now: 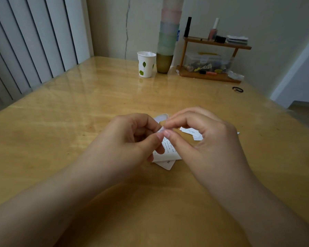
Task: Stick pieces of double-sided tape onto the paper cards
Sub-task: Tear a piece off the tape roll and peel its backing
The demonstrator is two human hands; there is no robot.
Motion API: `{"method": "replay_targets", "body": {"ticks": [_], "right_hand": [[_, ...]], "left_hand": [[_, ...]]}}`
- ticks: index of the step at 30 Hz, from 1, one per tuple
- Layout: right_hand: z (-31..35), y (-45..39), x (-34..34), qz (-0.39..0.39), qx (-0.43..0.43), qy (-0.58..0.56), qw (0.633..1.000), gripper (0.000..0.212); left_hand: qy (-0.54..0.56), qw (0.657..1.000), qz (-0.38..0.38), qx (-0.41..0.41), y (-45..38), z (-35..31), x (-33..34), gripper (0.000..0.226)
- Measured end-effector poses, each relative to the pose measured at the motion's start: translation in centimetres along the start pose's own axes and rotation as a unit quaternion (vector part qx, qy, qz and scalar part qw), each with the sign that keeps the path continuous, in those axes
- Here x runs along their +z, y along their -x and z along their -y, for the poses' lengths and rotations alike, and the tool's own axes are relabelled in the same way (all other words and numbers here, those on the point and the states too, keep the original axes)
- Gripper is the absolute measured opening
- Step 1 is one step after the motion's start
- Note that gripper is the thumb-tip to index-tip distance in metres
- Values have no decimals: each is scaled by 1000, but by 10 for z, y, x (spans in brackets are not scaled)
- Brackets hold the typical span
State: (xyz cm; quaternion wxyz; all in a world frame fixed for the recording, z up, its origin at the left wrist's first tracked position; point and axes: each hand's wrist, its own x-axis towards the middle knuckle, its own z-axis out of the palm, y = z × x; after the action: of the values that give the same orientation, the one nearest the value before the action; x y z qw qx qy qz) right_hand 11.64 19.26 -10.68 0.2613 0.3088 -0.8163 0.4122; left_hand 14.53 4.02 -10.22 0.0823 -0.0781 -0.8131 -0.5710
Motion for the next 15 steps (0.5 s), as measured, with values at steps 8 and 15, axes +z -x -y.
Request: {"method": "replay_targets", "body": {"ticks": [8,15], "right_hand": [[1,1,4,10,-7,4,1000,3],[4,0,6,-4,-42,-3,999,4]], "left_hand": [[-35,998,-41,27,1,2,0,18],[-19,999,-46,23,1,0,0,21]]}}
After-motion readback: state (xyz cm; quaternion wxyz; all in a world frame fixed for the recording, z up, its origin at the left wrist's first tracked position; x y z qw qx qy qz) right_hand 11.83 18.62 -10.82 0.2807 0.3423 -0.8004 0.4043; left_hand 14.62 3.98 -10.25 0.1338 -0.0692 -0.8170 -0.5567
